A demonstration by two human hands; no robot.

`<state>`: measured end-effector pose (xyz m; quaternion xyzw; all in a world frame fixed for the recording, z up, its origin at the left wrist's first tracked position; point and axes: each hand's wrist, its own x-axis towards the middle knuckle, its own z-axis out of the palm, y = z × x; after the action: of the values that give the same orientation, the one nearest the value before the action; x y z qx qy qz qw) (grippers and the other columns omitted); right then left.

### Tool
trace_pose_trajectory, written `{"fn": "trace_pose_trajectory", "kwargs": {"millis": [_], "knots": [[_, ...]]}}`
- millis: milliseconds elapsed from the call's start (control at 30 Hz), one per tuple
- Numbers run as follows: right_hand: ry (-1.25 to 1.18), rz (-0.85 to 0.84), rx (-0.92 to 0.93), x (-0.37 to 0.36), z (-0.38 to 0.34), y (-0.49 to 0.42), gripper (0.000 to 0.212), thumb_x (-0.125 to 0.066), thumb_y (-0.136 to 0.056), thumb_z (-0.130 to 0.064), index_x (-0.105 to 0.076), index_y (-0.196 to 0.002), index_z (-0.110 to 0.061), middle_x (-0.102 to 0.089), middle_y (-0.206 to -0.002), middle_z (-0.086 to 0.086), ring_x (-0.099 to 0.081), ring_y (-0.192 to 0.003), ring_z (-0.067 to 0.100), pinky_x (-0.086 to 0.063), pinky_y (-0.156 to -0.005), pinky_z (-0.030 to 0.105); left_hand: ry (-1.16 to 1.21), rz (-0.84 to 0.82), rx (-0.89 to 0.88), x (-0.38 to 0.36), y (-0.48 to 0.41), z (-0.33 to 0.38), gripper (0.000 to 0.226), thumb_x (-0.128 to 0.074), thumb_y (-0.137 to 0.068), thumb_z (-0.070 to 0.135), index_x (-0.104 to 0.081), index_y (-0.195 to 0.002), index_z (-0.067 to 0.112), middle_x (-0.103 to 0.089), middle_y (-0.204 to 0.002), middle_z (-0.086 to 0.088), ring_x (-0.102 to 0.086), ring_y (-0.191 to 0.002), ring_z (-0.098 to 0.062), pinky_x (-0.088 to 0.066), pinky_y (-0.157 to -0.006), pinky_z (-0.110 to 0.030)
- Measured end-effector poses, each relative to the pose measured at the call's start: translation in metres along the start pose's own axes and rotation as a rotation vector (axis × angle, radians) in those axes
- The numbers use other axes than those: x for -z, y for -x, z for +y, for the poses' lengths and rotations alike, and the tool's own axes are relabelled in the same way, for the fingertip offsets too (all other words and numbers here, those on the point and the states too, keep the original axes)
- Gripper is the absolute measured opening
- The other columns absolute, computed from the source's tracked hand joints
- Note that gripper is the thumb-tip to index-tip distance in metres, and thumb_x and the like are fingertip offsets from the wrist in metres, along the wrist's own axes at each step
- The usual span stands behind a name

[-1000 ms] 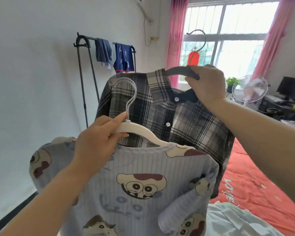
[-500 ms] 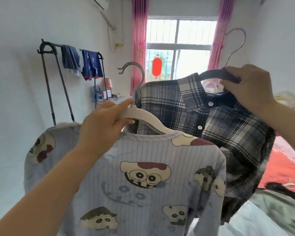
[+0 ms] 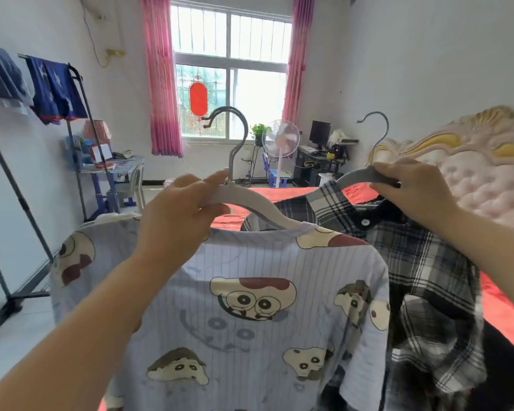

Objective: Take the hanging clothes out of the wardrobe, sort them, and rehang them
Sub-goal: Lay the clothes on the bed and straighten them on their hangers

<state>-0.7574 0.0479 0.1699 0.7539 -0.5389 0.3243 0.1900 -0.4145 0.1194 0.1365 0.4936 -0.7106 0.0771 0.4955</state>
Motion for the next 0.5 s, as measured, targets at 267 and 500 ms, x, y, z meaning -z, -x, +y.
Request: {"fn": "trace_pose_trajectory", "kwargs": {"millis": [267,500], "knots": [[-0.012,-0.108,-0.086,-0.07,0.07,0.021,0.038,-0.072,-0.08,-0.013,-0.065,-0.117,-0.005,-0.067,-0.097,0.018,-0.06,-0.092,0.034,-0.043,-0.076,0.037,0.066,-0.052,0.045,-0.066,-0.009,-0.003,0.053,-0.069,-0.081,0.018,-0.053,-0.13,0.03,-0.05,-0.086,0.01,-0.046,-0.079,-0.014,-0.033,-0.071,-0.027],[-0.117,-0.254,-0.139,-0.19,0.156,0.014,0.04,-0.069,-0.083,-0.015,-0.062,-0.122,-0.009,-0.066,-0.095,0.012,-0.06,-0.089,0.03,-0.04,-0.069,0.032,0.119,-0.092,0.069,-0.18,-0.027,-0.028,0.049,-0.066,-0.071,0.035,-0.055,-0.117,0.044,-0.051,-0.081,0.024,-0.045,-0.069,-0.003,-0.041,-0.063,-0.026]]}}
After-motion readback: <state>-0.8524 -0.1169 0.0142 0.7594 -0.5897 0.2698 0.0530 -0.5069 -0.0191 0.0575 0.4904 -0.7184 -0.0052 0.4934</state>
